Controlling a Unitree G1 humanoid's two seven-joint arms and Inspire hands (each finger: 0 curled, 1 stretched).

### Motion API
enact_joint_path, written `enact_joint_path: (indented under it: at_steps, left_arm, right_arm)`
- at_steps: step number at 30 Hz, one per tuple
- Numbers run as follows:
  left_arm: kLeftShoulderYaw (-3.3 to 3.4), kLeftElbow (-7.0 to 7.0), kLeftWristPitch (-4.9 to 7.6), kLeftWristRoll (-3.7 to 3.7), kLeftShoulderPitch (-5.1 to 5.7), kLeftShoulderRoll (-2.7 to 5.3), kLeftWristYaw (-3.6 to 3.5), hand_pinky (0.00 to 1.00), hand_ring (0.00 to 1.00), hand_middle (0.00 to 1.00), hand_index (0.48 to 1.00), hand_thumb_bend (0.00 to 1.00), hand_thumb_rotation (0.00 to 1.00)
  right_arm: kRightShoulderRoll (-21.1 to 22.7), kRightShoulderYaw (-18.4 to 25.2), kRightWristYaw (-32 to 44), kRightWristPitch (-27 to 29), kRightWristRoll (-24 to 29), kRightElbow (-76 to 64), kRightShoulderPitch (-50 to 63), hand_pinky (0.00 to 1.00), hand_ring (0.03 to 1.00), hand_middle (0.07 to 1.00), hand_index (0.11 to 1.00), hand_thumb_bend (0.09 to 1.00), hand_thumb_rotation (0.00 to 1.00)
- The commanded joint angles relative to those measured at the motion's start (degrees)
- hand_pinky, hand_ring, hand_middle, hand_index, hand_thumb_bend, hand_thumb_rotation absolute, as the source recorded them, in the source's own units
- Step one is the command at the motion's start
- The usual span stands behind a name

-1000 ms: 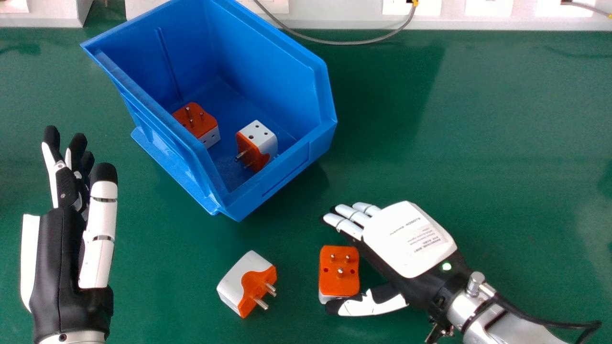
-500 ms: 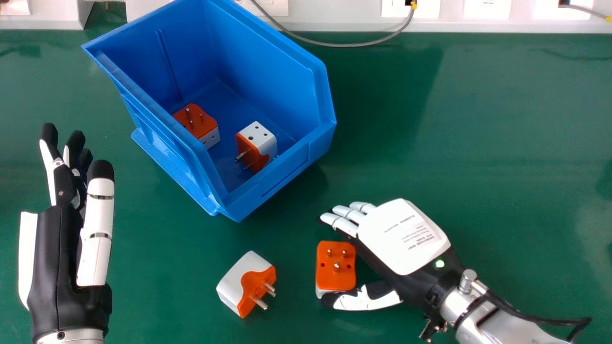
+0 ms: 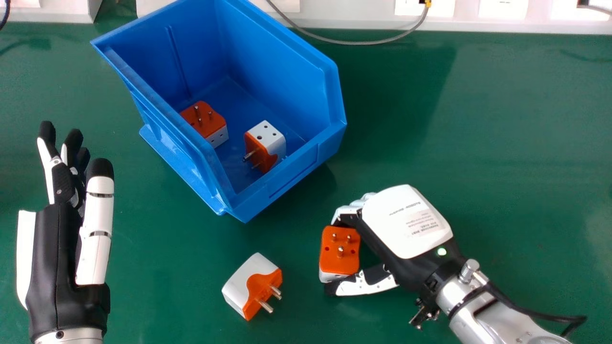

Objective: Pick all objects and put in blue box

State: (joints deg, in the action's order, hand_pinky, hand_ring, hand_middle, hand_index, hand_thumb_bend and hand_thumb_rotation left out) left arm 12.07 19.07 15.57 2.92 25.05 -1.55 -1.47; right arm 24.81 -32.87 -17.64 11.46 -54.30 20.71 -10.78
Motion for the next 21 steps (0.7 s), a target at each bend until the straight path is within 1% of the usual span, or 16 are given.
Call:
enact_joint_path:
  at_steps: [1,2,4,5,7,9,11,12,13,14,15,16,17,18,20,21]
  left_arm:
    - [-0.02,1.07,1.02,0.37,-0.08,-0.13,-0.08,1.0,1.0,1.0,1.0,0.33,0.84]
    - [0.02,0.86,1.05,0.55,-0.22,-0.18,-0.18,1.0,1.0,1.0,1.0,0.33,0.83]
    - [0.03,0.64,1.09,0.63,-0.35,-0.32,-0.32,1.0,1.0,1.0,1.0,0.34,0.83]
    - [0.04,0.58,1.12,0.61,-0.38,-0.35,-0.36,1.0,1.0,1.0,1.0,0.35,0.83]
    - [0.07,0.76,0.79,0.47,-0.38,-0.25,-0.26,1.0,1.0,1.0,1.0,0.36,0.83]
    - [0.14,0.55,0.88,0.38,-0.53,-0.22,-0.21,1.0,1.0,1.0,1.0,0.35,0.82]
    - [0.14,0.12,1.57,0.35,-0.6,-0.23,-0.31,1.0,1.0,1.0,1.0,0.34,0.82]
    - [0.13,0.0,1.64,0.47,-0.64,-0.16,-0.31,1.0,1.0,1.0,1.0,0.33,0.82]
    - [0.14,-0.19,1.83,0.36,-0.74,-0.14,-0.25,1.0,1.0,1.0,1.0,0.34,0.82]
    - [0.14,-0.27,1.74,0.41,-0.85,-0.12,-0.22,1.0,1.0,1.0,1.0,0.34,0.83]
    - [0.15,-0.45,1.81,0.57,-0.97,-0.12,-0.29,1.0,1.0,1.0,1.0,0.34,0.83]
    - [0.14,-0.55,1.87,0.5,-1.03,-0.15,-0.29,1.0,1.0,1.0,1.0,0.33,0.83]
    - [0.13,-0.59,1.8,0.12,-1.05,-0.2,-0.14,1.0,1.0,1.0,1.0,0.35,0.83]
    - [0.11,-0.61,1.74,-0.04,-1.08,-0.2,-0.06,1.0,1.0,1.0,1.0,0.35,0.83]
    - [0.08,-0.71,1.75,-0.15,-1.13,-0.18,-0.03,1.0,1.0,1.0,1.0,0.36,0.83]
    - [0.07,-0.8,1.87,-0.1,-1.17,-0.15,-0.07,1.0,1.0,1.0,1.0,0.36,0.83]
  right_arm:
    - [1.05,-0.88,4.04,-0.18,0.61,0.6,3.09,0.12,0.161,0.227,0.276,0.36,0.38]
    - [1.06,-0.82,4.25,-0.16,0.83,0.35,3.11,0.12,0.162,0.229,0.276,0.356,0.37]
    - [1.04,-0.73,4.64,-0.44,0.91,-0.12,3.15,0.11,0.16,0.226,0.268,0.352,0.35]
    - [1.04,-0.7,4.88,-0.66,0.87,-0.39,3.19,0.11,0.158,0.224,0.266,0.351,0.34]
    - [1.01,-0.59,4.76,-0.83,0.78,-0.85,3.27,0.11,0.161,0.227,0.271,0.348,0.34]
    - [1.0,-0.5,4.91,-1.04,0.78,-1.33,3.37,0.12,0.166,0.234,0.281,0.347,0.34]
    - [0.98,-0.38,6.01,-1.74,0.83,-2.18,3.5,0.12,0.169,0.239,0.283,0.345,0.35]
    - [1.04,-0.36,5.63,-1.7,0.62,-2.44,3.55,0.12,0.17,0.24,0.283,0.348,0.35]
    - [1.1,-0.32,5.5,-1.68,0.56,-2.68,3.59,0.12,0.169,0.238,0.282,0.354,0.34]
    - [1.15,-0.25,5.22,-1.73,0.48,-3.0,3.71,0.12,0.169,0.237,0.282,0.358,0.33]
    - [1.27,-0.23,4.78,-1.71,0.25,-3.29,3.8,0.12,0.17,0.238,0.284,0.361,0.33]
    - [1.34,-0.05,4.8,-1.69,0.41,-3.8,4.02,0.12,0.169,0.237,0.284,0.369,0.32]
    - [1.47,0.1,4.84,-1.66,0.47,-4.29,4.19,0.12,0.168,0.236,0.284,0.362,0.33]
    - [1.55,0.3,4.95,-1.8,0.52,-4.96,4.46,0.12,0.172,0.241,0.29,0.353,0.34]
    - [1.73,0.74,4.8,-2.01,0.45,-6.4,5.08,0.11,0.163,0.231,0.273,0.356,0.33]
    - [1.87,0.99,4.64,-2.06,0.33,-7.23,5.42,0.11,0.156,0.222,0.262,0.366,0.32]
